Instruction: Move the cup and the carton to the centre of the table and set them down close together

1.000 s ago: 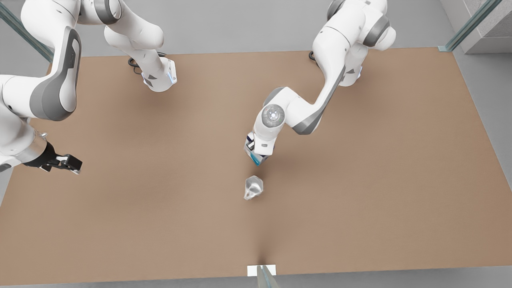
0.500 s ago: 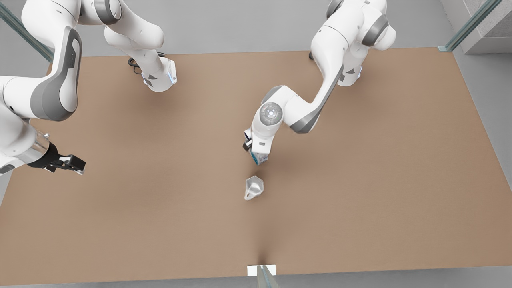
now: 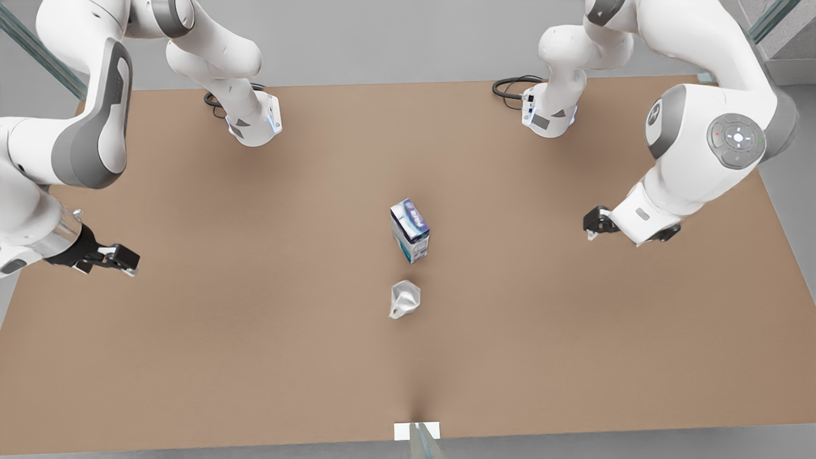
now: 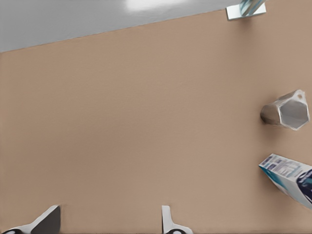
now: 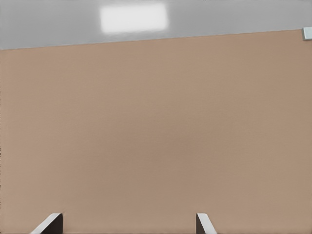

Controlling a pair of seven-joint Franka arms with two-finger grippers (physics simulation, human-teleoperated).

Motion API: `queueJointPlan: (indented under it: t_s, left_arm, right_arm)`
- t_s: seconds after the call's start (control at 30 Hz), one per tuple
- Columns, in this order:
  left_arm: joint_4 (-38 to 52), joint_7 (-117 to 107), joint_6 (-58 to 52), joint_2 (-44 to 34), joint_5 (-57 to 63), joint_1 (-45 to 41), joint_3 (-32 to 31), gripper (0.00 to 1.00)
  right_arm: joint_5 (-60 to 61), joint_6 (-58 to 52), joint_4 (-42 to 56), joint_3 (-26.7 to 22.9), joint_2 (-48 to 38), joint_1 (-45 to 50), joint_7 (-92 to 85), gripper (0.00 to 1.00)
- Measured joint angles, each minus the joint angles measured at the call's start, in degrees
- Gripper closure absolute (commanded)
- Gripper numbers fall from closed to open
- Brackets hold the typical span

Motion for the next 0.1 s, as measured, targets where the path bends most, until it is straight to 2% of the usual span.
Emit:
queueJointPlan:
  t_s: [0.1]
  left_arm:
    - [-0.1, -0.6, 0.2, 0.0, 2.1, 0.0, 0.0, 0.0]
  right_arm:
    - [0.1, 0.4, 0.5, 0.0, 0.2, 0.0, 0.0, 0.0]
